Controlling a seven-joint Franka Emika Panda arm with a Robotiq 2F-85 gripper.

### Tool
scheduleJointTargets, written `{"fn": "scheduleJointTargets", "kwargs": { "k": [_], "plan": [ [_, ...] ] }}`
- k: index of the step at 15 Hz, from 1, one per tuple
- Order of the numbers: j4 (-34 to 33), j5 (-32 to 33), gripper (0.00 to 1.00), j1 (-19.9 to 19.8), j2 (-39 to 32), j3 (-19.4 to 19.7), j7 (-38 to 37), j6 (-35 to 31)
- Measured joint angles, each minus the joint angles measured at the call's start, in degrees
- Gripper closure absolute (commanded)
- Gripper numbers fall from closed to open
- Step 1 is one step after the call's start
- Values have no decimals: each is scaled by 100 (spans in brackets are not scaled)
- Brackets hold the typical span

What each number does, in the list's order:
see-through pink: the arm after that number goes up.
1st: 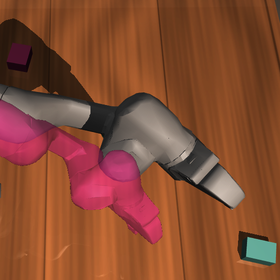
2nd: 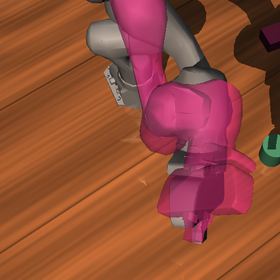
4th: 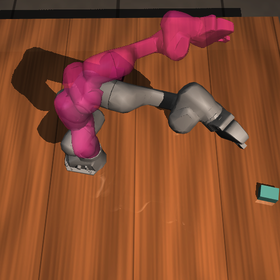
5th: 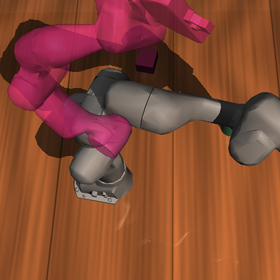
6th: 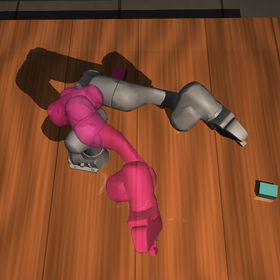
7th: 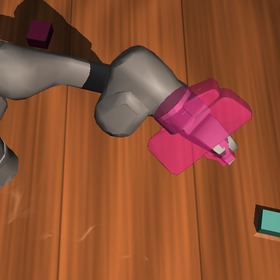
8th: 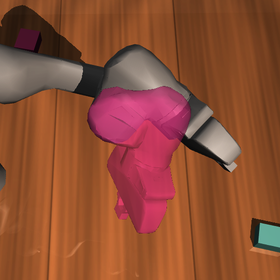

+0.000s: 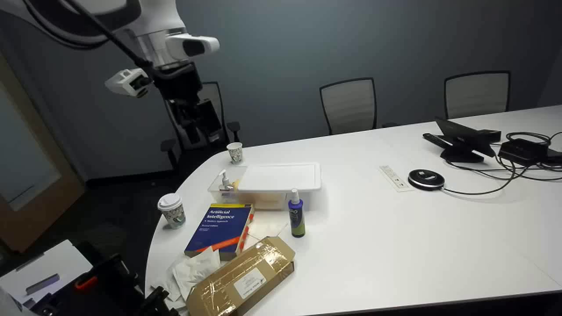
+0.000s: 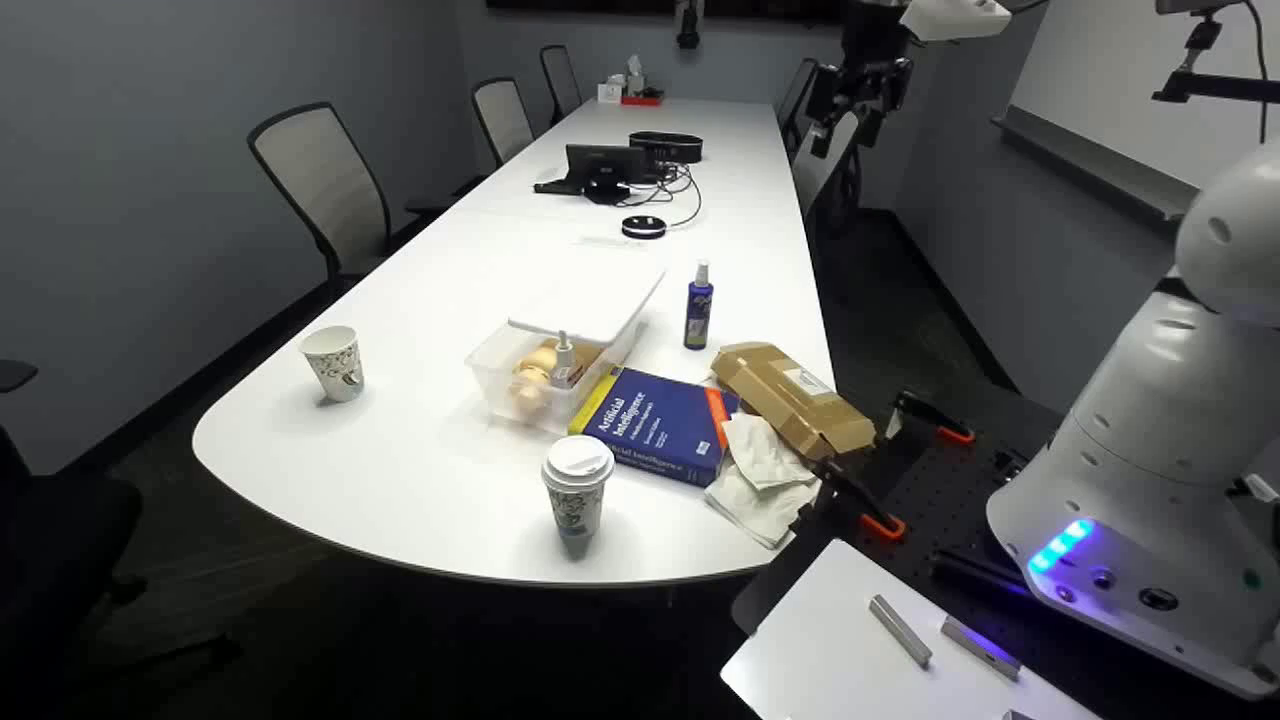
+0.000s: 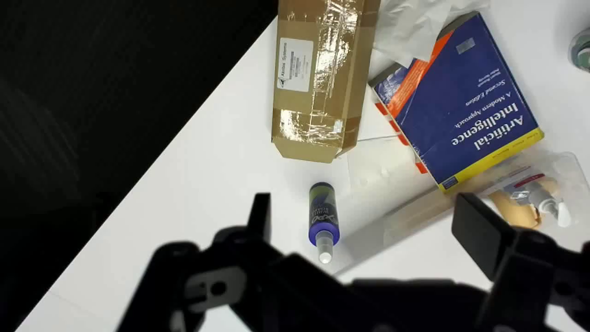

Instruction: Remove the lid from the coffee cup.

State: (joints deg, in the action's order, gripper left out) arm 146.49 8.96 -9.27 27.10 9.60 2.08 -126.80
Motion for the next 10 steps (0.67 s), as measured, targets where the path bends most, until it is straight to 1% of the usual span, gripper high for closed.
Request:
{"fn": "scheduleJointTargets", "kwargs": {
  "k": [10],
  "plan": [
    [0, -10, 0, 0, -9, -4, -51, -5]
  ]
}}
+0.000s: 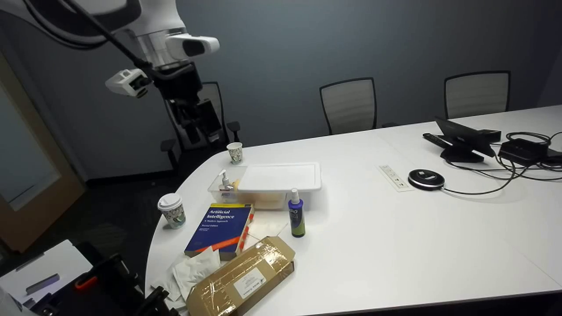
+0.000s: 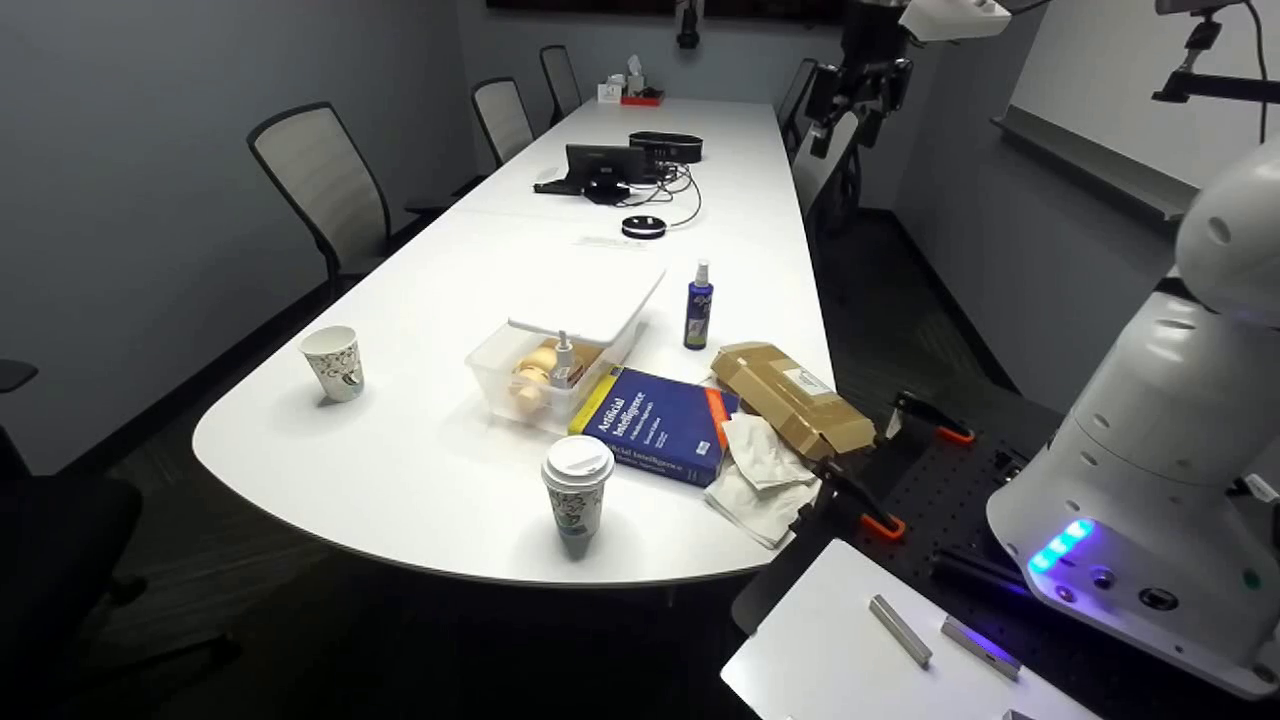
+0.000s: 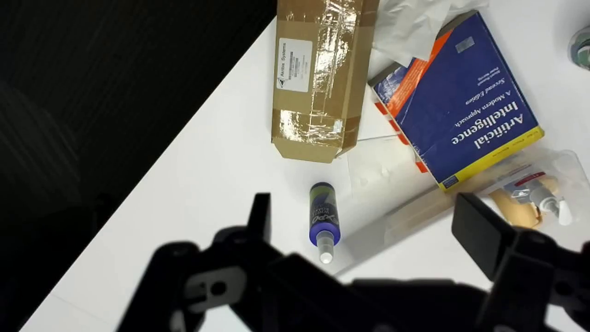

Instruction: Remove the lid from the coffee cup.

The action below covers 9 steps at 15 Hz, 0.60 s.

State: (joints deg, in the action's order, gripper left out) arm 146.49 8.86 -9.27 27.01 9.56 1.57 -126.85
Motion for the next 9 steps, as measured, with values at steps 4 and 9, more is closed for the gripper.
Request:
{"fn": "scheduleJointTargets", "kwargs": {
  "k": [4, 9],
  "plan": [
    [1, -286, 0, 7, -284, -287, -1136, -410],
    [-6, -592, 0, 15, -1105, -1329, -3408, -1444]
  ]
}}
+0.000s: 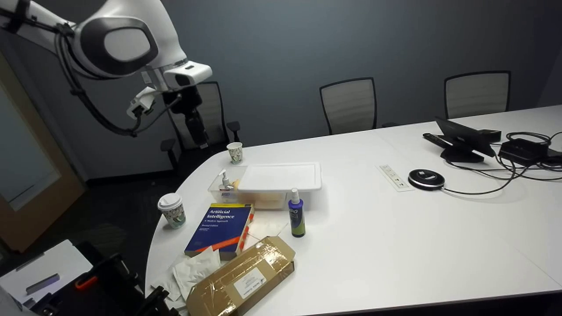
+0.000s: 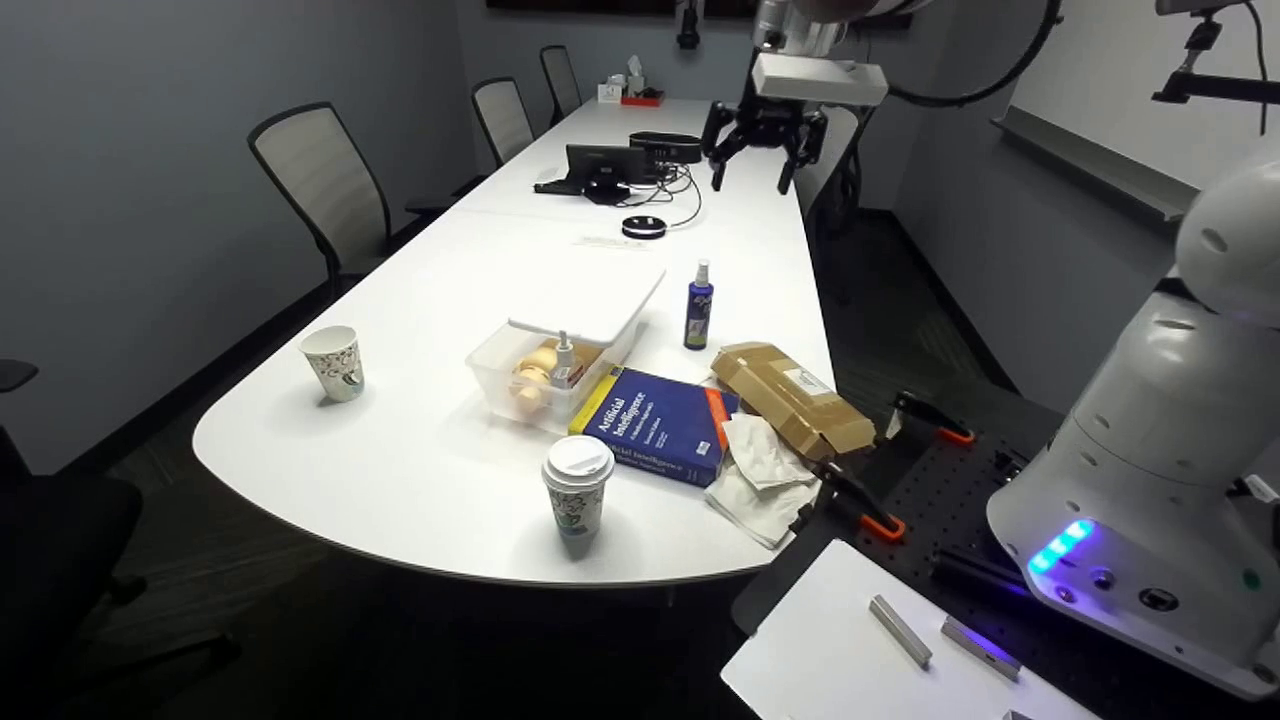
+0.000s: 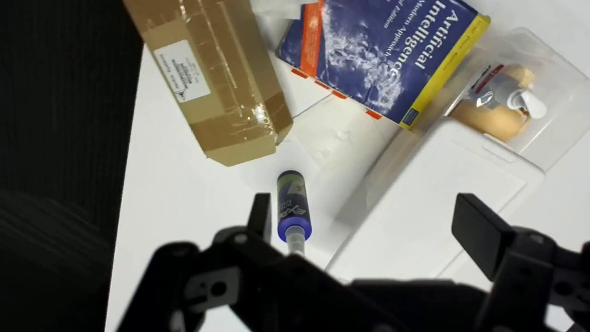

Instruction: Remove the lid from the coffee cup.

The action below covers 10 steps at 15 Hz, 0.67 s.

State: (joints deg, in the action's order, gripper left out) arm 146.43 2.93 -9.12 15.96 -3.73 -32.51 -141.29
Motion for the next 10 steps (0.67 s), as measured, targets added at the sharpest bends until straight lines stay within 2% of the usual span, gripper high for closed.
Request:
{"fn": "scheduleJointTargets", "kwargs": {
  "k": [3, 5, 7, 10],
  "plan": [
    [-66, 97, 0, 172, -574, -512, -1186, -327],
    [-161, 119, 0, 438, -972, -673, -1717, -423],
    [-293, -23, 0, 784, -1360, -716, -1954, -476],
    [-525, -572, 0, 1271, -1946, -725, -1949, -580]
  ]
}}
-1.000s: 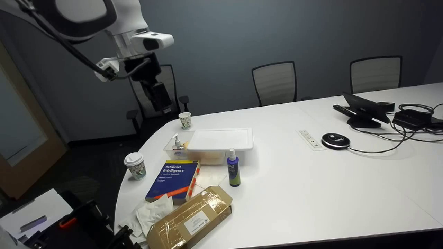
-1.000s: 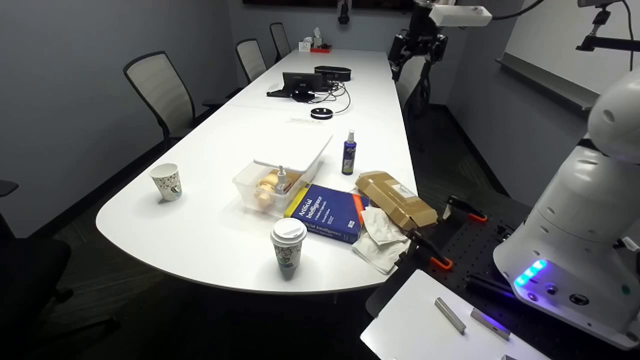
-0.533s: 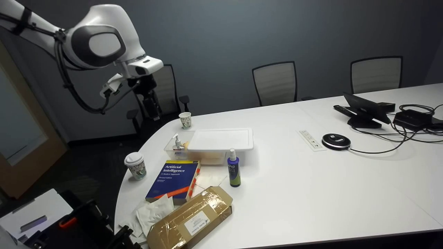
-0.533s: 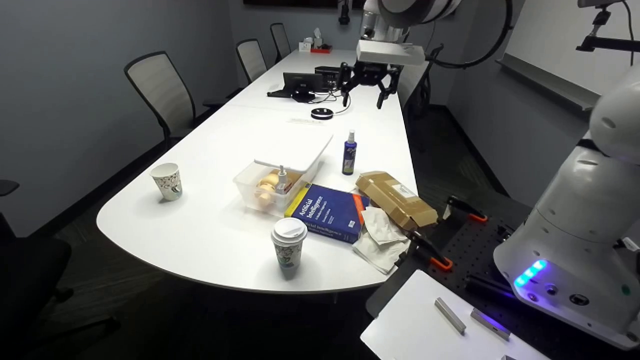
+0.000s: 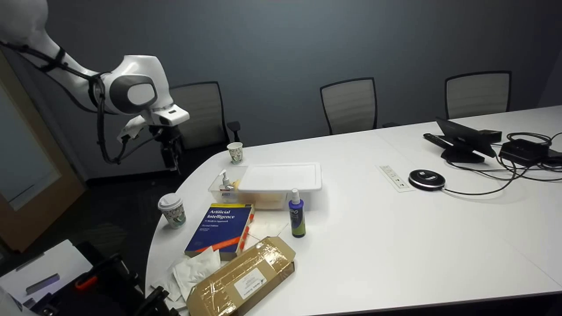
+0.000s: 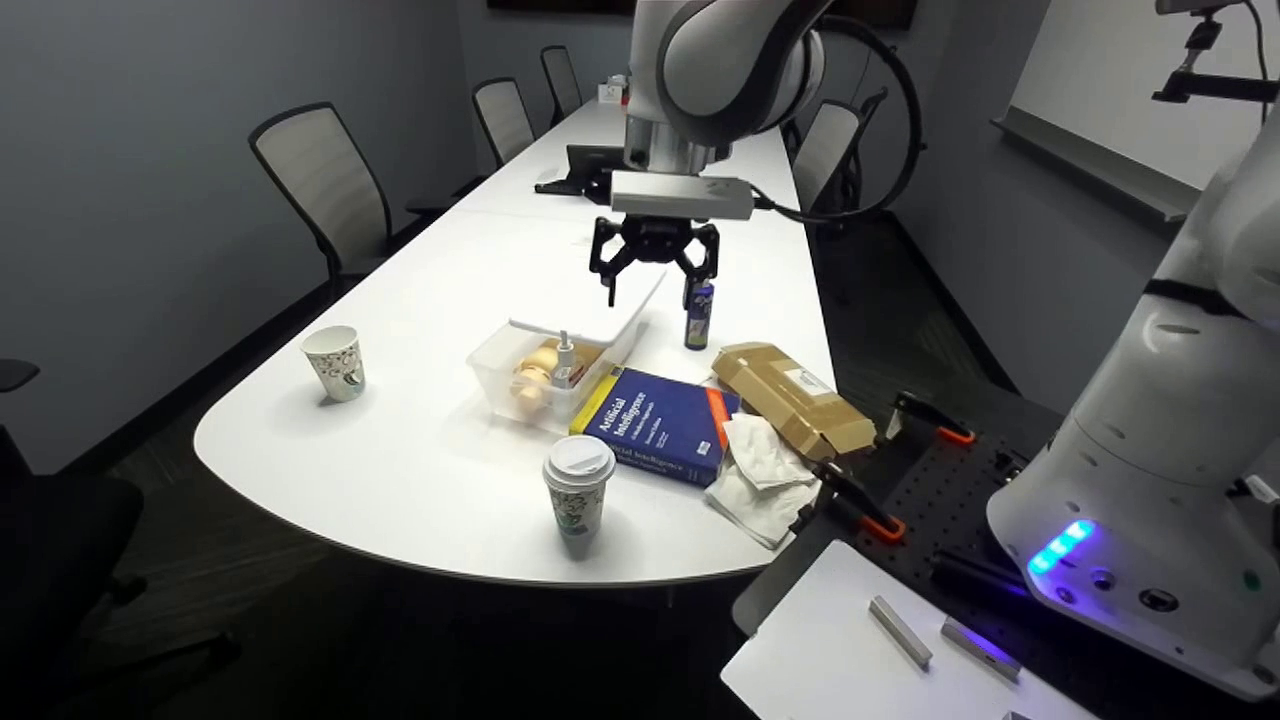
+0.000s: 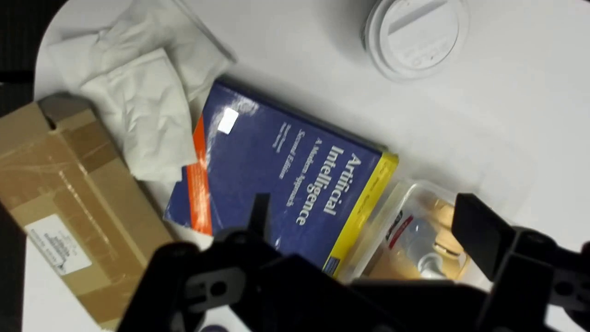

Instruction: Remove the lid from the coffee cup.

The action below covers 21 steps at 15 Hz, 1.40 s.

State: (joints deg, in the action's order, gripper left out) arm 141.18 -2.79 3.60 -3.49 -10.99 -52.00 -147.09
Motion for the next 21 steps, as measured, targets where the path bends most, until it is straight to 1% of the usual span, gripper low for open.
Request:
{"fn": "scheduleJointTargets", "kwargs": {
  "k": [2, 4, 7, 9, 17, 21],
  "plan": [
    [-180, -365, 0, 248, -399, -4, 3, -89],
    [-347, -656, 0, 408, -743, -3, 3, -113],
    [-517, -1046, 0, 540, -1148, 7, -4, -190],
    [-555, -1351, 0, 594, -1360, 8, -7, -425],
    [-556, -1387, 0, 614, -1445, 67, -18, -462],
    [-546, -1509, 0, 797, -1558, 180, -743, -588]
  ]
}}
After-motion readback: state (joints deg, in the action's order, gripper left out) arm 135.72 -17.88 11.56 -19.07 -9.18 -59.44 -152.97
